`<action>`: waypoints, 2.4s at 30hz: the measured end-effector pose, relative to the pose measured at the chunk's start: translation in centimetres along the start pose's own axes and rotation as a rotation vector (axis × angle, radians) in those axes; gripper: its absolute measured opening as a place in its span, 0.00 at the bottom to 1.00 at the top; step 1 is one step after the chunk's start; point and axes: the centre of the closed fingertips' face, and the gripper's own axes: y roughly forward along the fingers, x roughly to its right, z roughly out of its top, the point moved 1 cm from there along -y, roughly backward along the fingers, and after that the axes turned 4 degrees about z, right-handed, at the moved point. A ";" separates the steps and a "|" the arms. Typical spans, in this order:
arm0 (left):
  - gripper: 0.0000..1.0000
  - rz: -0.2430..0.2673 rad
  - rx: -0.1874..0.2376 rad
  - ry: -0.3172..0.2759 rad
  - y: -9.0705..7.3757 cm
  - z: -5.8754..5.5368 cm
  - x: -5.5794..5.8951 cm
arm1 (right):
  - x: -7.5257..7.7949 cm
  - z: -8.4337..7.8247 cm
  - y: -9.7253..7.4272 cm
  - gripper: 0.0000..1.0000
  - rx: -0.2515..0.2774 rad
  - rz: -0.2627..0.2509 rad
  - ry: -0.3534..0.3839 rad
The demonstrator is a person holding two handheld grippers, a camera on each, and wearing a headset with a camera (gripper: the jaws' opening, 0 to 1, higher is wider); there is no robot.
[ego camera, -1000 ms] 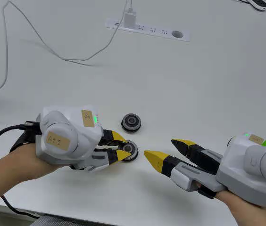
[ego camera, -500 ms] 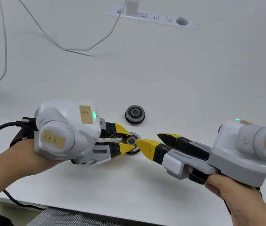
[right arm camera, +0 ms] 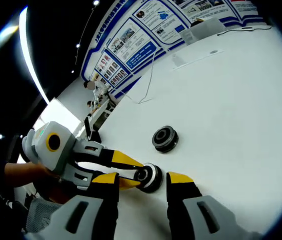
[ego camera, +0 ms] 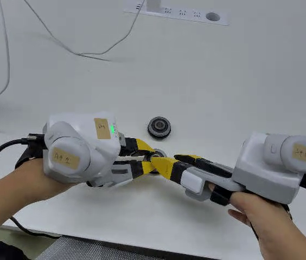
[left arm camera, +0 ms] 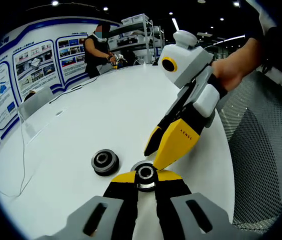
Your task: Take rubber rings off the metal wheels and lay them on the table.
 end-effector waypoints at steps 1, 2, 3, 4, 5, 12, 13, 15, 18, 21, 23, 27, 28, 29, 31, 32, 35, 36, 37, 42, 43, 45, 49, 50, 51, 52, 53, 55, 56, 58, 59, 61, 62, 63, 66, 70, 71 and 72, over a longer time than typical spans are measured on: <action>0.12 0.000 0.000 -0.001 0.0 0.0 0.0 | -0.1 0.0 0.1 0.38 0.000 0.004 0.005; 0.12 0.000 0.000 -0.002 0.0 0.0 0.0 | -0.1 0.0 0.1 0.38 0.000 0.006 0.011; 0.12 0.000 0.000 -0.002 0.0 0.0 0.0 | 0.0 0.0 0.2 0.38 0.000 0.007 0.019; 0.12 0.000 0.000 -0.002 0.0 0.0 0.0 | 0.0 -0.1 0.2 0.38 -0.002 0.008 0.024; 0.12 0.000 0.000 -0.003 0.0 0.0 0.0 | 0.0 -0.1 0.2 0.38 -0.001 0.009 0.030; 0.12 0.000 -0.001 -0.004 0.0 0.1 0.0 | -0.1 -0.1 0.3 0.38 -0.002 0.019 0.065; 0.12 0.001 -0.001 -0.005 0.0 0.1 0.0 | -0.1 -0.2 0.3 0.38 -0.001 0.017 0.074; 0.12 0.001 -0.002 -0.005 0.0 0.1 0.0 | 0.0 -0.2 0.2 0.38 -0.003 0.014 0.083; 0.12 0.000 -0.003 -0.004 0.0 0.0 0.0 | 0.0 -0.3 0.2 0.38 -0.010 0.019 0.113; 0.12 0.000 -0.003 -0.005 0.0 0.0 0.0 | -0.1 -0.4 0.3 0.38 -0.012 0.020 0.121; 0.12 0.000 -0.002 -0.007 0.0 0.0 0.0 | -0.3 -0.4 0.3 0.38 -0.012 0.030 0.125; 0.12 0.000 0.000 -0.007 -0.1 0.0 0.1 | -0.6 -0.5 0.2 0.39 -0.010 0.042 0.129; 0.12 0.000 -0.001 -0.006 -0.1 0.0 0.1 | -0.6 -0.5 0.2 0.39 -0.010 0.041 0.130; 0.12 0.000 -0.001 -0.007 -0.1 0.0 0.2 | -0.7 -0.5 0.1 0.39 -0.009 0.042 0.132; 0.12 0.001 -0.001 -0.006 -0.1 0.0 0.2 | -0.7 -0.6 0.0 0.39 -0.008 0.044 0.145; 0.12 0.001 -0.002 -0.006 -0.1 0.0 0.2 | -0.7 -0.6 0.0 0.39 -0.010 0.046 0.153; 0.12 0.001 -0.004 -0.005 -0.1 0.0 0.2 | -0.7 -0.9 -0.1 0.38 -0.024 0.040 0.156; 0.12 0.002 -0.005 -0.004 -0.1 0.0 0.2 | -0.7 -0.9 -0.1 0.38 -0.022 0.039 0.158; 0.12 0.002 -0.005 -0.003 -0.1 0.0 0.2 | -0.7 -0.9 -0.1 0.38 -0.021 0.037 0.163; 0.12 0.001 -0.006 -0.001 -0.1 0.1 0.2 | -0.8 -0.8 0.0 0.40 -0.014 0.037 0.195; 0.12 0.001 -0.007 -0.001 -0.1 0.1 0.2 | -0.9 -0.7 0.0 0.41 -0.013 0.040 0.202; 0.12 0.000 -0.006 -0.002 -0.1 0.1 0.1 | -1.0 -0.7 0.1 0.43 -0.011 0.044 0.212; 0.12 0.000 -0.006 -0.002 -0.1 0.0 0.0 | -1.0 -0.6 0.0 0.42 -0.012 0.044 0.218; 0.12 -0.001 -0.006 -0.002 -0.1 0.0 0.0 | -1.0 -0.6 0.0 0.42 -0.013 0.045 0.218; 0.12 -0.001 -0.006 -0.003 -0.1 0.0 0.0 | -1.1 -0.6 0.0 0.42 -0.013 0.046 0.219; 0.12 -0.001 -0.006 -0.003 -0.1 0.0 0.0 | -1.1 -0.6 0.0 0.42 -0.013 0.046 0.220; 0.12 -0.001 -0.006 -0.003 -0.1 0.0 0.0 | -1.1 -0.6 -0.1 0.42 -0.016 0.045 0.221; 0.12 -0.001 -0.007 -0.002 0.0 0.0 0.0 | -1.0 -0.7 0.0 0.41 -0.018 0.044 0.218; 0.12 -0.001 -0.007 -0.003 0.0 0.0 0.0 | -1.1 -0.8 0.1 0.42 -0.015 0.042 0.216; 0.12 -0.001 -0.007 -0.002 0.0 0.0 0.0 | -1.2 -0.7 0.3 0.45 -0.009 0.043 0.217; 0.12 -0.001 -0.008 -0.001 0.0 0.0 0.0 | -1.1 -0.7 0.2 0.44 -0.010 0.038 0.215; 0.12 -0.001 -0.008 0.002 0.0 0.0 0.0 | -1.1 -0.6 0.2 0.44 -0.006 0.034 0.223; 0.12 -0.001 -0.008 0.004 0.0 0.0 0.0 | -1.1 -0.5 0.3 0.45 0.001 0.030 0.223; 0.12 0.000 -0.010 0.007 0.0 0.0 0.0 | -1.2 -0.4 0.4 0.46 0.006 0.028 0.223; 0.12 0.002 -0.012 0.008 0.0 0.0 0.0 | -1.4 -0.4 0.6 0.47 0.004 0.018 0.207; 0.12 0.004 -0.012 0.007 0.0 0.0 0.0 | -1.5 -0.4 0.6 0.48 -0.002 0.015 0.198; 0.12 0.004 -0.012 0.006 0.0 0.0 0.0 | -1.6 -0.3 0.5 0.49 -0.005 0.021 0.205; 0.12 0.004 -0.012 0.006 0.0 0.0 0.0 | -1.6 -0.3 0.5 0.50 -0.006 0.022 0.213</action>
